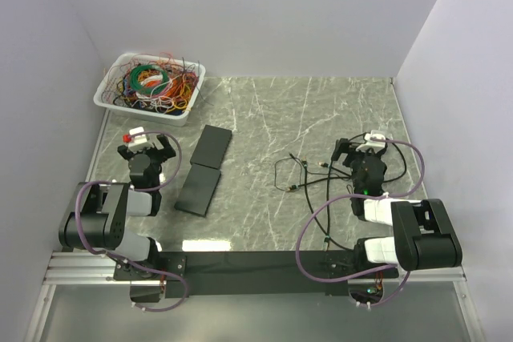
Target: Insert the plug into the switch port
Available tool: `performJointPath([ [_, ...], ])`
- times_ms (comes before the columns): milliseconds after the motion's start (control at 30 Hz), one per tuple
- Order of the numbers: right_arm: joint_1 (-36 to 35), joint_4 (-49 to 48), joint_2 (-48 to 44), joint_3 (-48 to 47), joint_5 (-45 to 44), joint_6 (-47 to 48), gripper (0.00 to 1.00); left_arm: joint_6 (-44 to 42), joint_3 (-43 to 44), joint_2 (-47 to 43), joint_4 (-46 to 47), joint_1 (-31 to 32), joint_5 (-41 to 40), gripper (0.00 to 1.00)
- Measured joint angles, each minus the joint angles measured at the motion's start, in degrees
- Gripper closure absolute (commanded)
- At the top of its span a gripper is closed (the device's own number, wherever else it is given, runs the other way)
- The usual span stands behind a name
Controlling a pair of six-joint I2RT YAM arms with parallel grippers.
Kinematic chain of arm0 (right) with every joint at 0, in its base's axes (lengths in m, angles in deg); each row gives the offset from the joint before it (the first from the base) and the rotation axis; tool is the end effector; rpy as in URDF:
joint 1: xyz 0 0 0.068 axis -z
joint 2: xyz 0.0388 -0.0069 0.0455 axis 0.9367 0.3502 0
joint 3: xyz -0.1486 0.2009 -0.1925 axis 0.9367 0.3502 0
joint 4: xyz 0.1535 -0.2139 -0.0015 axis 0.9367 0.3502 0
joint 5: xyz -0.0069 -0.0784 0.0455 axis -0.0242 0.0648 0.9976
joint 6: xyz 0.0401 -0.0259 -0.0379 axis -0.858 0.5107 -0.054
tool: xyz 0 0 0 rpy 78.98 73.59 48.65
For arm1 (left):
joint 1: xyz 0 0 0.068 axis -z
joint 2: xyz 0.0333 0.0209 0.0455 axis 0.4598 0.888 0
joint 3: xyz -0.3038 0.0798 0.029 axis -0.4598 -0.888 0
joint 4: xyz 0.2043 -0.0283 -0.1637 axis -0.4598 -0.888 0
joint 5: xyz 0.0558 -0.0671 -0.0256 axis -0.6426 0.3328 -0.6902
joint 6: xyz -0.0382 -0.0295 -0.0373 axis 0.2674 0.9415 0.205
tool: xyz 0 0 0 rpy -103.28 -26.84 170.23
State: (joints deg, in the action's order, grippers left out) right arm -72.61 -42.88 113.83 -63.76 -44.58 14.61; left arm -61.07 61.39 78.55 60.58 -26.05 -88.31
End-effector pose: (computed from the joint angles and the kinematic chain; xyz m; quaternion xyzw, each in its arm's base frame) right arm 0.2220 0.0074 0.2085 0.0410 0.7254 0.0051 0.6870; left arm 0.2432 0.0060 0.1998 -0.1503 0.7086 0.0178 0.6892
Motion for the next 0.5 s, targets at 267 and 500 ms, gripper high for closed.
performJointPath([
  [267, -4.9, 10.6, -8.3, -3.1, -14.1, -2.4, 0.00, 0.0, 0.0, 0.0, 0.0, 0.0, 0.1, 0.00],
  [500, -5.0, 25.9, -33.1, -10.0, -10.3, -13.6, 0.00, 0.5, 1.5, -2.3, -5.9, 0.0, -1.2, 0.01],
])
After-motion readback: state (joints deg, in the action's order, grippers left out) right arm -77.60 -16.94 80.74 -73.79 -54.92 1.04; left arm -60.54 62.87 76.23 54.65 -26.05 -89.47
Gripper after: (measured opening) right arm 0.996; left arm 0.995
